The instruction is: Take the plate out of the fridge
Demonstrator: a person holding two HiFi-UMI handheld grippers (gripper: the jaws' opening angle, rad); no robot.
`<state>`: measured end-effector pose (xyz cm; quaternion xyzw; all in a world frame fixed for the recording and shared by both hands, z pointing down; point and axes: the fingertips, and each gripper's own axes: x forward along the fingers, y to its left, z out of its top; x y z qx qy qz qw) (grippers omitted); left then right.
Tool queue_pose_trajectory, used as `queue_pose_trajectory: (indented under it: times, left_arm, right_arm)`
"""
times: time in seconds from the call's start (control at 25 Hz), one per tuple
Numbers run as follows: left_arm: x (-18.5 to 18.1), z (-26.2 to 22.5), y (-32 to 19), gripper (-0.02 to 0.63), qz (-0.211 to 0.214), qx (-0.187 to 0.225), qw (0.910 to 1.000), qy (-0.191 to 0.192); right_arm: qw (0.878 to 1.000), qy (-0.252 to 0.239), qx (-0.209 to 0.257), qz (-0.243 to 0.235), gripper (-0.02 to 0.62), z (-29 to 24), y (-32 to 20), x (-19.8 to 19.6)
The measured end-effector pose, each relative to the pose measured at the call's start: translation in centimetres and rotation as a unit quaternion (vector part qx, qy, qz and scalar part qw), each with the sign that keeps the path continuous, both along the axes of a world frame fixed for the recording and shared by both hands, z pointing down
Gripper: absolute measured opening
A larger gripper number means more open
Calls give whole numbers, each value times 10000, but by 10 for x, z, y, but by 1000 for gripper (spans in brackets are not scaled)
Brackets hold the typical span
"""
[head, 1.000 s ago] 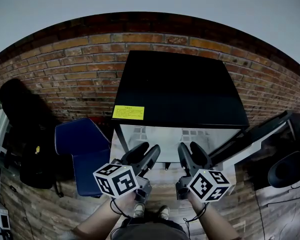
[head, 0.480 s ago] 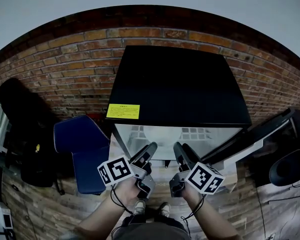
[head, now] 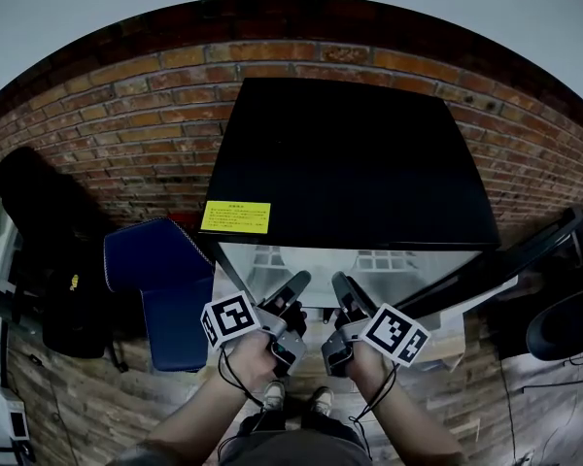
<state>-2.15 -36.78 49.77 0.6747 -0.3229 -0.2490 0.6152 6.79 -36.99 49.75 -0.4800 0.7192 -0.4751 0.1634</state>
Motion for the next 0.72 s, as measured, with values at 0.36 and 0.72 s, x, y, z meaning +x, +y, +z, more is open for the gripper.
queue_pose_trajectory:
  times: [0.36, 0.72]
  left_arm:
    - [0, 10, -14, 112, -163, -184, 9995, 182]
    - [3, 13, -17, 81, -101, -360, 9990, 228]
  right_arm:
    - [9990, -383, -241, -29, 137, 10, -12, -11]
    - [9934, -952, -640, 73, 97, 11, -13, -14]
